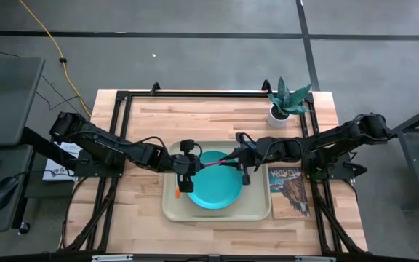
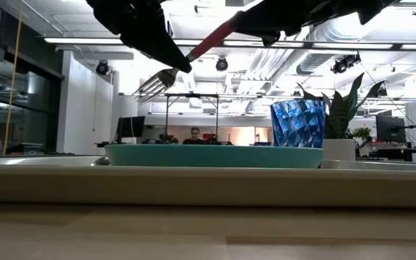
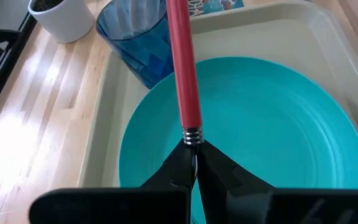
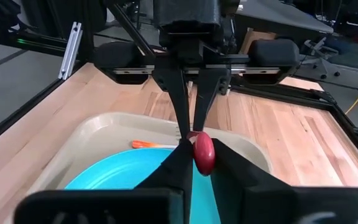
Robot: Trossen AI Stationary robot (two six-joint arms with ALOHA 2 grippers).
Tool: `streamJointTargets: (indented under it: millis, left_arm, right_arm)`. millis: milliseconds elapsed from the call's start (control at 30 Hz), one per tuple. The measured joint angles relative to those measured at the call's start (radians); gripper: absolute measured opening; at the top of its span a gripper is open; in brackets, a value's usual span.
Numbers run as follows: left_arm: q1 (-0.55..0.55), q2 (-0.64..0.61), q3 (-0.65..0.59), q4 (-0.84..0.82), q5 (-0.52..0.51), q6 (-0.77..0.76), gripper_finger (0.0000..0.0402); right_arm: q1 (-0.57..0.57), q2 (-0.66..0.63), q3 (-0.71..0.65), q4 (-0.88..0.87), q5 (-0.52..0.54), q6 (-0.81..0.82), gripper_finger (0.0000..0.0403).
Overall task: Pick and place plate/cup/fork/spoon on tray
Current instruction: Put the pink fork to the left of the blue plate on the gray serving tray
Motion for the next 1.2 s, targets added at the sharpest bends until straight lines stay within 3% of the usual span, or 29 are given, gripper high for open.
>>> streamJointTargets:
  millis: [433,633,933,1200]
  left_arm:
    - [0.003,0.001,0.000,0.010,0.002,-0.004,0.0009]
    - [0.003,-0.018,0.000,-0.014,0.001,-0.005,0.0058]
    - [-0.011,-0.150,0.001,-0.065,-0.003,-0.040,0.0147]
    - [-0.024,-0.298,-0.037,-0.067,-0.016,-0.064,0.0172]
  right_arm:
    - [0.000,0.000,0.000,0.003,0.000,-0.006,0.0012]
    - [0.000,-0.003,0.000,-0.021,0.044,-0.014,0.0011]
    - [0.000,-0.087,-0.002,-0.138,0.113,-0.005,0.0010]
    - [0.000,-0.164,-0.012,-0.198,0.151,0.001,0.0010]
